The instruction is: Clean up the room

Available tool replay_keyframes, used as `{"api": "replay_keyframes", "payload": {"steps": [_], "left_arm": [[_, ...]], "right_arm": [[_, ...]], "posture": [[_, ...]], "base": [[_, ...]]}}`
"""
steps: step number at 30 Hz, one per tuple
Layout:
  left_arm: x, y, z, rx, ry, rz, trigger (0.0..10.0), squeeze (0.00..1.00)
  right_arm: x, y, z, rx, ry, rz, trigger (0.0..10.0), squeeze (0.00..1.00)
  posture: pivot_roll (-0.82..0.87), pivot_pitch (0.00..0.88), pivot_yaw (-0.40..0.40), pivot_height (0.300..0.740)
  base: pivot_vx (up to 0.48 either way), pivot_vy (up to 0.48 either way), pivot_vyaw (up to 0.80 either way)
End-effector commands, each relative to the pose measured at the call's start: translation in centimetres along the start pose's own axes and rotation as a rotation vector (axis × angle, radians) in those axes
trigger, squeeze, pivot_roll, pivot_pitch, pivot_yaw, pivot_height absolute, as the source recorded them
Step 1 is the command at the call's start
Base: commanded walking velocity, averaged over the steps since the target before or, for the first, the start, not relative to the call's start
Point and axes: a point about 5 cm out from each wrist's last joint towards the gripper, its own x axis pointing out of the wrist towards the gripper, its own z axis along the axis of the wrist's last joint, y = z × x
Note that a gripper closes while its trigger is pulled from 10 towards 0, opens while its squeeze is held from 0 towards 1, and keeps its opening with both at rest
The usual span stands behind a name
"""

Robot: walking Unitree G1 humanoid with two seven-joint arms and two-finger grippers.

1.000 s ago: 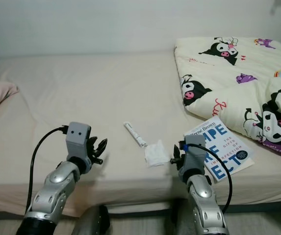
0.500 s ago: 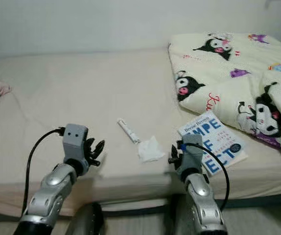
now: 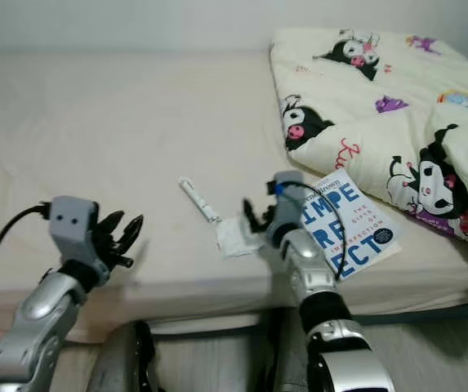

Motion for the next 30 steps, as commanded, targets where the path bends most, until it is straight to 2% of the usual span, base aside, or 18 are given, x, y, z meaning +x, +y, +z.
{"api": "replay_keyframes", "payload": {"steps": [1,4,8,12,16,20,21,22,23,30], "left_arm": [[-0.8,0.4,0.3,0.019,0.006,0.001,10.0,0.0],[-1.7,0.8,1.3,0.041,-0.02,0.013,10.0,0.0],[-2.1,1.1,2.2,0.045,-0.04,0.024,10.0,0.0],[-2.6,1.4,3.1,0.047,-0.054,0.031,10.0,0.0],[-3.3,1.7,3.8,0.053,-0.053,0.043,10.0,0.0],[-3.5,1.8,3.9,0.049,-0.05,0.045,10.0,0.0],[-3.6,1.8,4.0,0.046,-0.043,0.039,10.0,0.0],[-3.6,1.8,4.0,0.045,-0.04,0.035,10.0,0.0],[-3.7,1.6,4.1,0.041,-0.038,0.023,10.0,0.0],[-4.0,0.5,4.3,0.032,-0.025,-0.075,10.0,0.0]], "right_arm": [[0.3,0.4,-0.1,-0.013,0.009,0.031,10.0,1.0],[0.9,0.9,0.5,-0.02,0.005,0.064,10.0,1.0],[1.3,1.1,1.3,-0.032,-0.015,0.073,10.0,1.0],[1.8,1.4,2.1,-0.076,-0.01,0.071,10.0,1.0],[2.4,2.0,2.7,-0.166,0.027,0.09,10.0,1.0],[2.6,2.3,3.0,-0.191,0.035,0.101,10.0,1.0],[2.8,2.7,3.3,-0.234,0.053,0.11,10.0,0.77],[2.9,2.8,3.4,-0.247,0.059,0.112,10.0,0.77],[3.0,2.9,3.5,-0.266,0.067,0.11,10.0,0.0],[3.2,3.3,3.9,-0.283,0.082,0.105,10.0,0.0]], "posture": [[0.18,0.318,-0.1,0.543],[0.22,0.347,-0.118,0.543],[0.23,0.353,-0.122,0.543],[0.26,0.362,-0.127,0.543],[0.28,0.374,-0.129,0.543],[0.28,0.376,-0.129,0.543],[0.28,0.377,-0.129,0.543],[0.28,0.377,-0.129,0.543],[0.28,0.379,-0.128,0.543],[0.3,0.38,-0.128,0.543]], "base": [[0.0,0.0,0.0],[0.0,0.0,0.0],[0.0,0.0,0.0],[0.0,0.0,0.0],[0.0,0.0,0.0],[0.0,0.0,0.0],[0.0,0.0,0.0],[0.0,0.0,0.0],[0.0,0.0,0.0],[0.0,0.0,0.0]]}}
